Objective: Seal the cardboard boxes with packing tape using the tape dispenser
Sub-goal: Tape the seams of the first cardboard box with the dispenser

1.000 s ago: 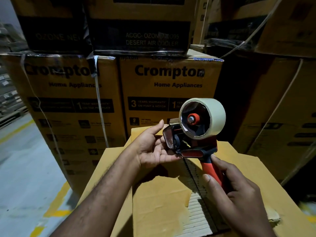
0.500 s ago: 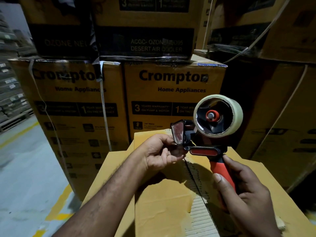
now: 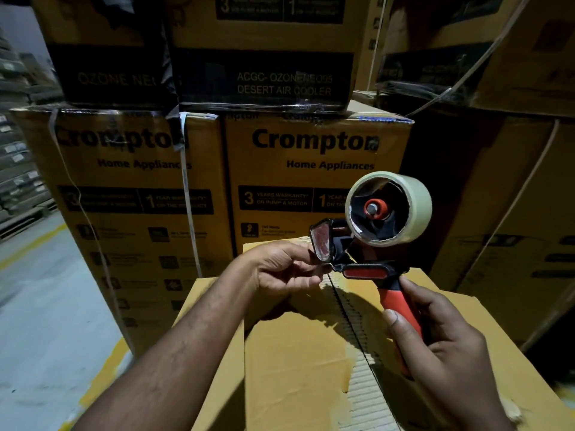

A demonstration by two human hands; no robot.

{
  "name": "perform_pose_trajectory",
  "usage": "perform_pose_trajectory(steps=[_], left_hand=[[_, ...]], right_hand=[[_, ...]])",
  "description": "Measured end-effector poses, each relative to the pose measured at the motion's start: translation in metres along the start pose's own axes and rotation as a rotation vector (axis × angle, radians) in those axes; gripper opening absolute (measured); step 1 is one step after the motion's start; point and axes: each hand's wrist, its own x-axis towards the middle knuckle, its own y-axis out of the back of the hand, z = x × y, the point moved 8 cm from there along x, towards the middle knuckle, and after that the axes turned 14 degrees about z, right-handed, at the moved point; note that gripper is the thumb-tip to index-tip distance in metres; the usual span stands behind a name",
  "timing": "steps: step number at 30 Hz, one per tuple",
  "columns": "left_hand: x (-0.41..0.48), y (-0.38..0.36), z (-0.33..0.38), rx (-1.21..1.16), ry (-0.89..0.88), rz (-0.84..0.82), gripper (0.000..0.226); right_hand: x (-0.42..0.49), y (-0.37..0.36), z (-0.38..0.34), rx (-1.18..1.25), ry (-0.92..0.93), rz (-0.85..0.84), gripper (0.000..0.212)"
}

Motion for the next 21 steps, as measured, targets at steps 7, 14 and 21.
perform_pose_trajectory(steps=[7, 14, 21], left_hand=[[0.021, 0.01, 0.035, 0.404, -0.098, 0.072, 0.019], [0.048, 0.019, 0.072, 0.731, -0.211, 0.206, 0.023], [0.076, 0.018, 0.104, 0.915, -0.382, 0.409, 0.014]], right_hand=[[0.009, -0.013, 0.014, -0.057, -0.005, -0.031, 0.043], [0.018, -0.044, 0.026, -0.314, 0.009, -0.151, 0.055], [0.021, -0.072, 0.03, -0.519, -0.052, -0.161, 0.052]])
